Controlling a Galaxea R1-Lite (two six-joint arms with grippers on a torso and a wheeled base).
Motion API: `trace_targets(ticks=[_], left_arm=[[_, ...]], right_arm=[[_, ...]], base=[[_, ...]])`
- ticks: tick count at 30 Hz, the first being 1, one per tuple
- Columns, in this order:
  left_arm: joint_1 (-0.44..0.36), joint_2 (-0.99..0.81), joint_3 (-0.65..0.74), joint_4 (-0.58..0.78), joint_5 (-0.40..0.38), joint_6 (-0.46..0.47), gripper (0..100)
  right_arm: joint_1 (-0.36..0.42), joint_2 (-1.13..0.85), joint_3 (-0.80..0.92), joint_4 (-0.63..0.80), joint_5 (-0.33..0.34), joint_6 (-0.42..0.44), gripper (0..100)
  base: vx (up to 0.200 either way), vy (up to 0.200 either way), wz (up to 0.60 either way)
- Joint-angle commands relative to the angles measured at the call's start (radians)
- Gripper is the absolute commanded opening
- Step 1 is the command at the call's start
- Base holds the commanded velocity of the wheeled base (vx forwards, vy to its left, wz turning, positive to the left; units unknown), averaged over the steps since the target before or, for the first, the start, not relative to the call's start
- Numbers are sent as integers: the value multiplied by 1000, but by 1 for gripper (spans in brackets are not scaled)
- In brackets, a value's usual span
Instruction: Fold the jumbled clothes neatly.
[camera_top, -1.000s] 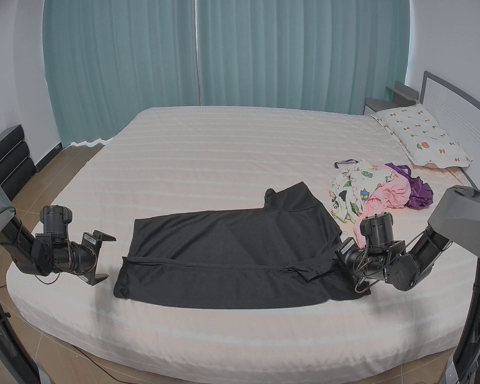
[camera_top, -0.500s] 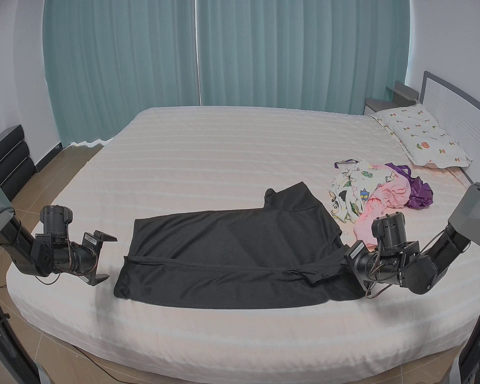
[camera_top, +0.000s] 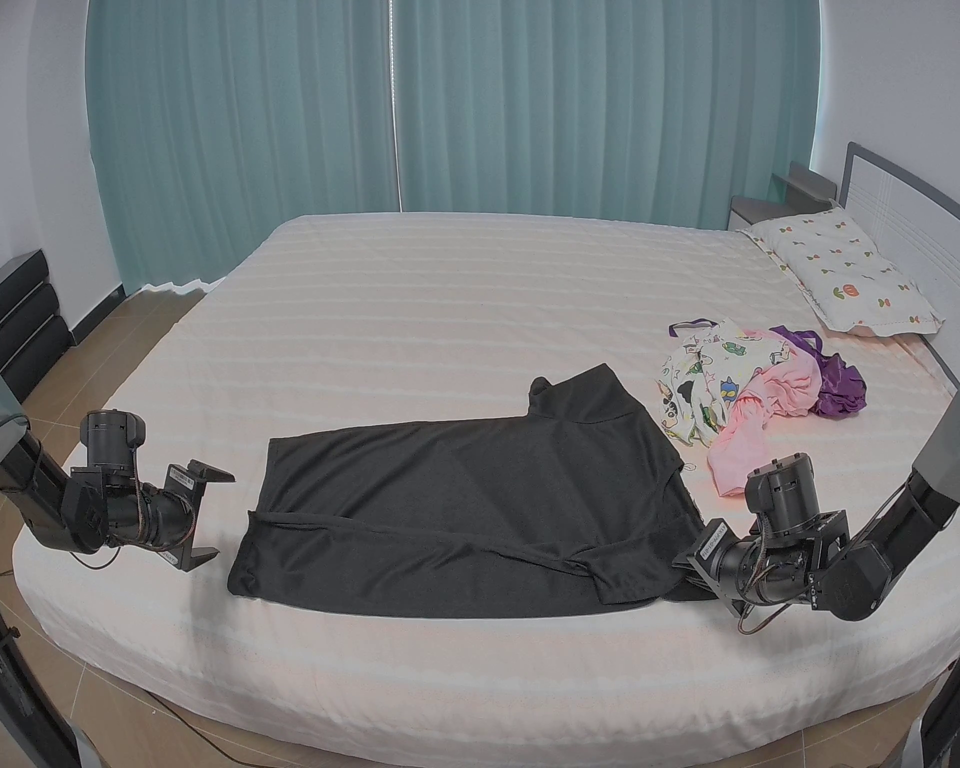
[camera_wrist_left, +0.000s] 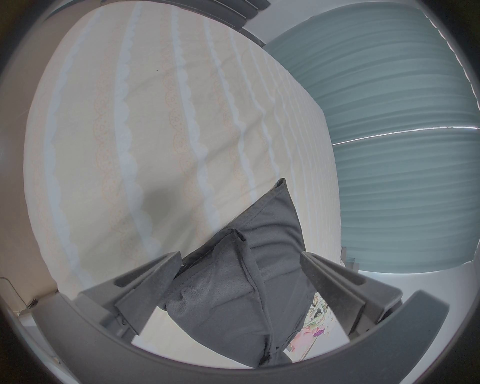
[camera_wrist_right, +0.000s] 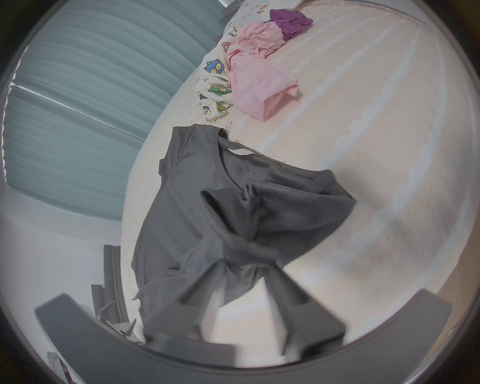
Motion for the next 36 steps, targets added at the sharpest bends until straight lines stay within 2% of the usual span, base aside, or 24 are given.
trace_targets(ticks=[1,9,17,29,30,36], left_arm=[[1,-1,0,-1,1,-1,100],[1,-14,0,-1,1,1,100],[1,-18,0,-1,1,-1,100],[1,-9,-2,-1,1,-1,100],[1,-9,-2,-1,1,-1,100],[1,-11,-2,-1,1,-1,100]], right_arm=[[0,-4,30,-7,0,-15,100],[-35,-10,-3,-10,0,-24,100],[-110,60,-122,-8,2,-94,100],[-103,186,-257,-1,23,-119,100],[-103,191,-257,-1,23,-119,0],[-132,182,-241,-7,22,-119,0]], base=[[0,0,0],[0,0,0],[0,0,0],[0,0,0],[0,0,0],[0,0,0]])
